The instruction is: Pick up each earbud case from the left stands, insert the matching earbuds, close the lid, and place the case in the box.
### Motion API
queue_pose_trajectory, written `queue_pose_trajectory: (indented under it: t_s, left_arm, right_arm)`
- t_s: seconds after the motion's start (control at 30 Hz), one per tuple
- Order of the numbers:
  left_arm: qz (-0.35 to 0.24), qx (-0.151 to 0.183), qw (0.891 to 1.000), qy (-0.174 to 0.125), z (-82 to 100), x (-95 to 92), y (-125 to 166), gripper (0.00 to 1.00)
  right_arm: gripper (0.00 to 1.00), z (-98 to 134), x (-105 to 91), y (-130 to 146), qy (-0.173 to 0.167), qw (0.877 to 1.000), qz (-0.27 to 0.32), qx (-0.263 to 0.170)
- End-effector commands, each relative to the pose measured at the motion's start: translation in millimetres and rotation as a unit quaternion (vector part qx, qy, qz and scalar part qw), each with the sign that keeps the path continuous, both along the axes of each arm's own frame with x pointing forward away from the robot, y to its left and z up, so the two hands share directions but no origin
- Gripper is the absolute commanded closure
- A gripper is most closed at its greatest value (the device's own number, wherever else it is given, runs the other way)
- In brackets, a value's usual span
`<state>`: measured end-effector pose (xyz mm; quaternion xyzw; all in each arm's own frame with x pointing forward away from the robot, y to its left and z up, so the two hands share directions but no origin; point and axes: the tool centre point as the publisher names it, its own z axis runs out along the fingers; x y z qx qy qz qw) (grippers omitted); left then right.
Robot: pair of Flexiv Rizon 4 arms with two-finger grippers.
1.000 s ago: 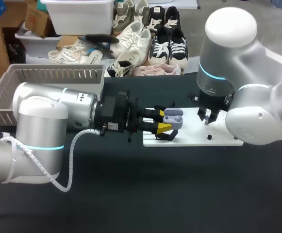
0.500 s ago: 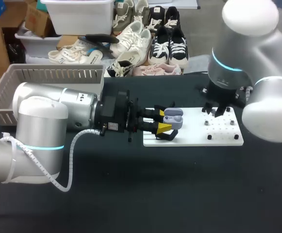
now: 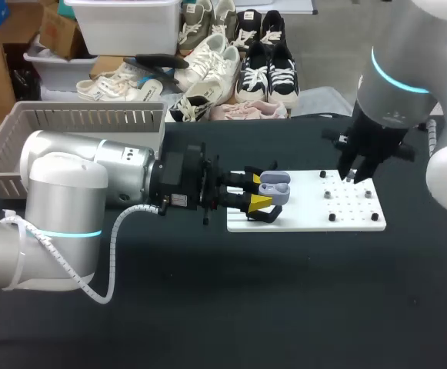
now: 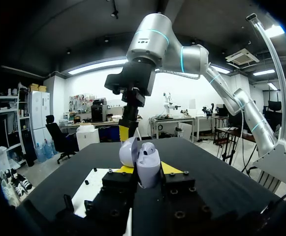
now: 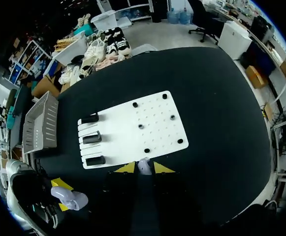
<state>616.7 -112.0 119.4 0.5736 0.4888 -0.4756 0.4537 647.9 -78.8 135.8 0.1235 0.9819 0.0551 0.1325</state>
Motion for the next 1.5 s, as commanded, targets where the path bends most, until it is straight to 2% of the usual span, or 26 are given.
queue_pose_trajectory:
  t_s: [0.03, 0.33, 0.63, 0.97, 1.13, 1.23, 1.5]
  left_arm:
    - [0.002, -0.001, 1.0, -0.001, -0.3, -0.7, 0, 1.0]
    - [0.002, -0.001, 1.0, -0.001, -0.3, -0.7, 0, 1.0]
    - [0.002, -0.001, 1.0, -0.001, -0.3, -0.7, 0, 1.0]
    - [0.002, -0.001, 1.0, -0.001, -0.3, -0.7, 0, 1.0]
    - [0.002, -0.001, 1.0, -0.001, -0.3, -0.7, 0, 1.0]
    - [0.002, -0.001, 1.0, -0.001, -0.3, -0.7, 0, 1.0]
    - [0.002, -0.001, 1.0, -0.001, -0.3, -0.7, 0, 1.0]
  right_arm:
    - [1.0, 35, -21.0, 0, 0.009, 0.999, 0.037, 0.004]
    - [1.0, 71, -53.3, 27, -0.006, 0.992, 0.123, 0.02]
    - [1.0, 85, -82.3, 68, -0.006, 0.975, 0.22, 0.01]
    - [1.0, 88, -88.9, 110, -0.01, 0.959, 0.285, -0.003]
    - [1.0, 86, -89.5, 123, 0.0, 0.951, 0.308, -0.005]
    - [1.0, 83, -88.9, 128, 0.013, 0.948, 0.316, -0.01]
    - [1.0, 83, -88.9, 128, 0.013, 0.948, 0.316, -0.01]
